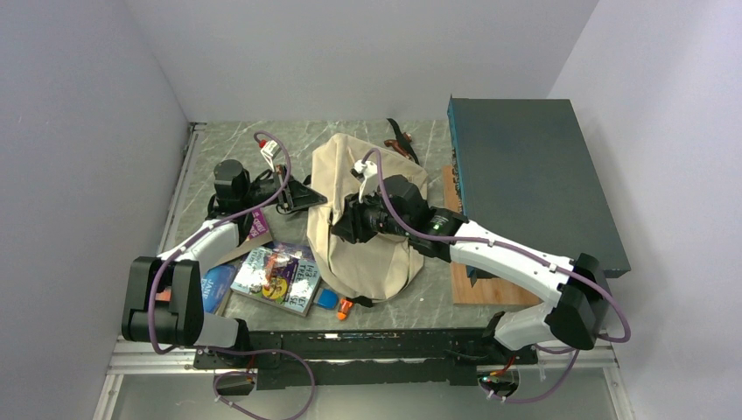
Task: Pack the student bag
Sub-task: Unzip the student bag at the center of the board.
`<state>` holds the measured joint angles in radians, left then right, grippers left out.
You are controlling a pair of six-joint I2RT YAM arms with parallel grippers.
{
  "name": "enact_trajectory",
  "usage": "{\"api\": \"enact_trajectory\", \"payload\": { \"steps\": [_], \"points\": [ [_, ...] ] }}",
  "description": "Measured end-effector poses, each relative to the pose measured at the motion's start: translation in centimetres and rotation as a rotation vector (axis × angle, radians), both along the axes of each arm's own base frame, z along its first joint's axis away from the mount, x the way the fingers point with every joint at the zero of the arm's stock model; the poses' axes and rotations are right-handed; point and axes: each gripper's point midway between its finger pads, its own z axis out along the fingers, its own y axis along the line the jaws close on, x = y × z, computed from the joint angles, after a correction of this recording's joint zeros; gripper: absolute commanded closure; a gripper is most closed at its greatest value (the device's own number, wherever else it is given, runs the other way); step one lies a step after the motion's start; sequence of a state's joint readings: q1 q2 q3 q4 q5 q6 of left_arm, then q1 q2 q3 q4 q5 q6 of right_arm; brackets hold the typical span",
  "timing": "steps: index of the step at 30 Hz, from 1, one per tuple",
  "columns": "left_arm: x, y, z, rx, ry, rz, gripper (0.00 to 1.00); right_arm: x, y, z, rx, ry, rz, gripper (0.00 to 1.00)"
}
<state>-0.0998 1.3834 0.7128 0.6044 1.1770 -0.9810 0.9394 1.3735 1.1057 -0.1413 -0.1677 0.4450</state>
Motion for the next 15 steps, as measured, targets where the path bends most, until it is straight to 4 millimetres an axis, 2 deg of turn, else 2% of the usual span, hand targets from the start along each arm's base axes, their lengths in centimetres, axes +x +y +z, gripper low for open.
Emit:
{"api": "enact_trajectory", "payload": {
  "steps": [9,13,15],
  "points": [
    [-0.1,0.0,0.2,-0.001,-0.005,-0.004,1.0,0.1,0.2,-0.9,-0.017,0.013,0.002,0.71],
    [-0.2,0.0,0.2,-0.002,-0.006,-0.004,1.0,0.3,0.3,-1.0,-0.024,0.013,0.0,0.81],
    [-0.2,0.0,0.3,-0.002,-0.006,-0.004,1.0,0.3,0.4,-1.2,-0.032,0.013,0.0,0.99]
  ]
}}
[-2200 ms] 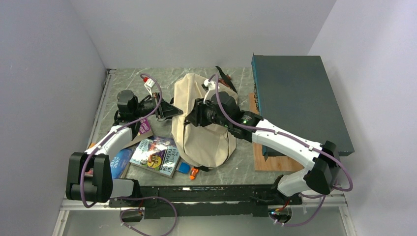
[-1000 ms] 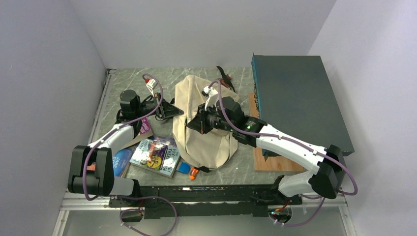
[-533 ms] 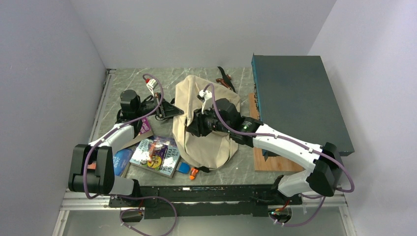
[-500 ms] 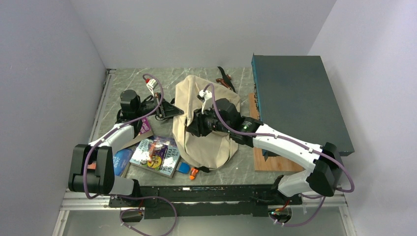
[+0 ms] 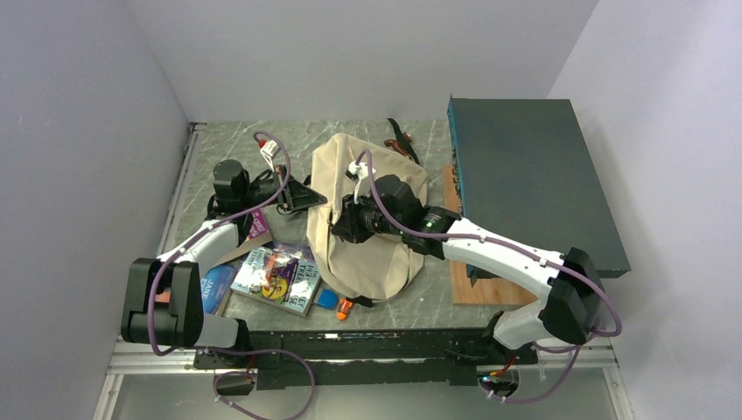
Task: Pack the student bag
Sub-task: Unzip the student bag at the center of the board.
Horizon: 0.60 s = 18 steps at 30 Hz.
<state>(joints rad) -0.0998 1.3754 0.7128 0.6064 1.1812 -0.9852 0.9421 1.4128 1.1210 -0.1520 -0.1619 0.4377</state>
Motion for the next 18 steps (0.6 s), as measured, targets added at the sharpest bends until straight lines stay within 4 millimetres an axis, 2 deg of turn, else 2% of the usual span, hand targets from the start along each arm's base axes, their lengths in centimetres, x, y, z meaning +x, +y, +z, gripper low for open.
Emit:
{"api": "enact_trajectory", "payload": {
  "steps": [6,11,14,18],
  "points": [
    [0.1,0.0,-0.4,0.014,0.018,0.006,1.0,-0.3,0.2,-0.2,-0.067,-0.041,-0.012,1.0],
    [1.6,0.1,-0.9,0.072,0.089,0.028,1.0,-2.8,1.5,0.6,-0.138,-0.153,0.025,1.0],
    [2.4,0.1,-1.2,0.088,0.138,0.033,1.0,-4.3,1.5,0.0,-0.193,-0.19,0.051,1.0],
    [3.6,0.0,-2.2,0.11,0.219,0.036,1.0,-4.7,1.1,-0.8,-0.242,-0.214,0.046,1.0]
  ]
}}
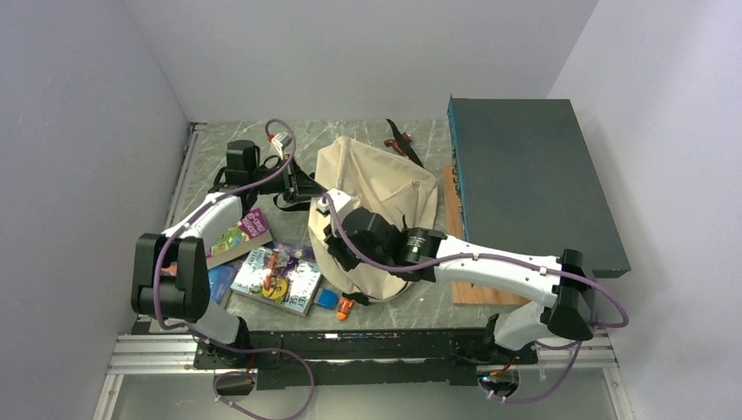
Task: Pack the student bag
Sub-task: Unzip the student bag at the center of the board.
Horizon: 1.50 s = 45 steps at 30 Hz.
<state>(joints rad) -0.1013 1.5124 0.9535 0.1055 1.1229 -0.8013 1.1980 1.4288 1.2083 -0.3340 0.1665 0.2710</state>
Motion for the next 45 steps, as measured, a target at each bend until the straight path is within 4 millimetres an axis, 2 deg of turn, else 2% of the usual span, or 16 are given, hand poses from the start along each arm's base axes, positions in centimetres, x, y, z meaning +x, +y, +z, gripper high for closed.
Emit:
{"api": "enact_trajectory", "payload": {
  "steps": [3,7,12,15,17,19,21,25,28,31,35,37,39,42,45],
  "points": [
    [0.8,0.0,-0.7,0.014,0.058,-0.002,1.0,-0.6,-0.4,-1.1,-0.043,-0.017,-0.007,1.0],
    [1.9,0.3,-1.4,0.046,0.109,0.008,1.0,-2.9,-0.8,-3.5,-0.11,-0.015,0.025,1.0],
    [2.6,1.1,-2.5,0.093,0.134,0.039,1.0,-5.7,-3.3,-8.5,-0.25,0.014,0.03,1.0],
    [2.8,1.6,-3.4,0.127,0.155,0.059,1.0,-6.0,-4.8,-10.1,-0.309,0.003,-0.005,1.0],
    [2.8,1.8,-4.0,0.157,0.171,0.073,0.88,-5.5,-5.0,-10.1,-0.321,-0.031,-0.033,1.0],
    [2.8,2.1,-4.5,0.19,0.18,0.086,0.65,-5.0,-4.8,-9.7,-0.317,-0.079,-0.053,1.0],
    [2.9,2.2,-5.0,0.237,0.185,0.102,0.48,-4.2,-4.5,-9.4,-0.318,-0.14,-0.066,1.0],
    [2.6,2.6,-6.0,0.338,0.194,0.134,0.34,-2.9,-3.6,-8.5,-0.305,-0.256,-0.071,1.0],
    [1.6,3.5,-6.6,0.418,0.216,0.177,0.36,-2.1,-3.1,-8.5,-0.282,-0.349,-0.05,1.0],
    [-0.6,4.6,-6.3,0.47,0.233,0.228,0.37,-1.5,-3.1,-9.1,-0.296,-0.439,-0.032,1.0],
    [-3.8,5.4,-5.4,0.481,0.254,0.287,0.35,-0.8,-2.2,-8.9,-0.292,-0.534,-0.03,1.0],
    [-5.7,5.6,-5.1,0.472,0.284,0.302,0.28,-0.6,-2.1,-8.5,-0.281,-0.568,-0.035,1.0],
    [-7.3,5.6,-4.7,0.451,0.302,0.315,0.03,-0.4,-1.9,-8.1,-0.27,-0.592,-0.04,1.0],
    [-9.6,5.3,-4.3,0.401,0.327,0.328,0.0,-0.1,-1.8,-7.6,-0.263,-0.611,-0.053,1.0],
    [-11.2,4.7,-4.0,0.343,0.361,0.325,0.03,-0.1,-1.9,-7.7,-0.269,-0.614,-0.052,1.0]
  ]
}}
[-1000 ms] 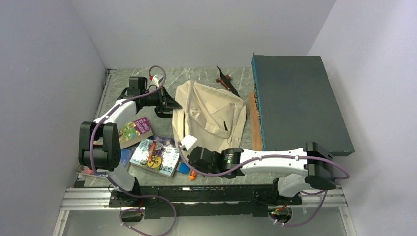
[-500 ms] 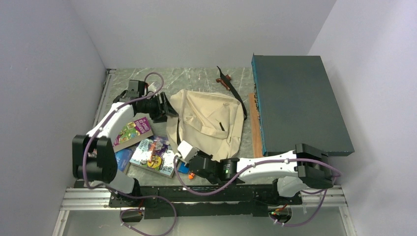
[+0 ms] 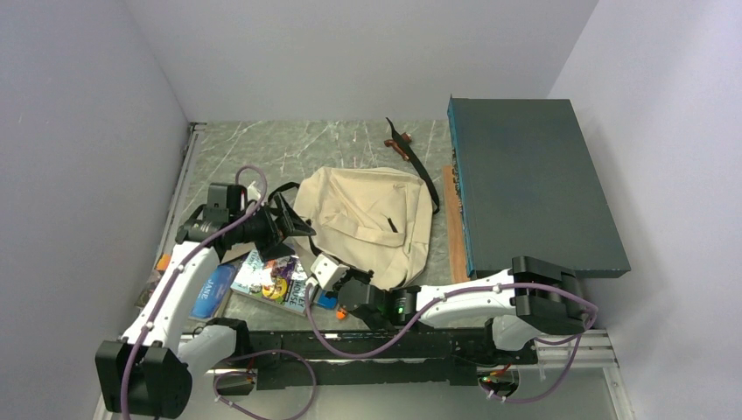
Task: Pack the student bag
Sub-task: Unzip the student bag at the center of the board.
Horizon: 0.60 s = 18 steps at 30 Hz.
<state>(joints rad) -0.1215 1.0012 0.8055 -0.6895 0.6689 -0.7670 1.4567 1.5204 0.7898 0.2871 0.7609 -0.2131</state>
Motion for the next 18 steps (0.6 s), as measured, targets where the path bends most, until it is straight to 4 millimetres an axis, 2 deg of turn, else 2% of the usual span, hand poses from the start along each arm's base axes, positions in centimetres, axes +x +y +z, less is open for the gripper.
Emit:
{"api": "enact_trajectory", "payload": {
  "steps": [7,14,18],
  "points": [
    [-1.7,-1.9,-1.1,-0.099,0.095,-0.012,0.18,0.0,0.0,-0.2,-0.008,-0.001,0.001,1.0],
    [-1.4,-3.2,-1.1,-0.118,0.112,-0.023,0.32,0.0,0.0,-0.2,-0.009,-0.002,0.003,1.0],
    [-1.4,-4.1,-1.5,-0.101,0.116,-0.043,0.45,0.0,0.0,-0.2,-0.01,-0.002,0.003,1.0]
  ]
}}
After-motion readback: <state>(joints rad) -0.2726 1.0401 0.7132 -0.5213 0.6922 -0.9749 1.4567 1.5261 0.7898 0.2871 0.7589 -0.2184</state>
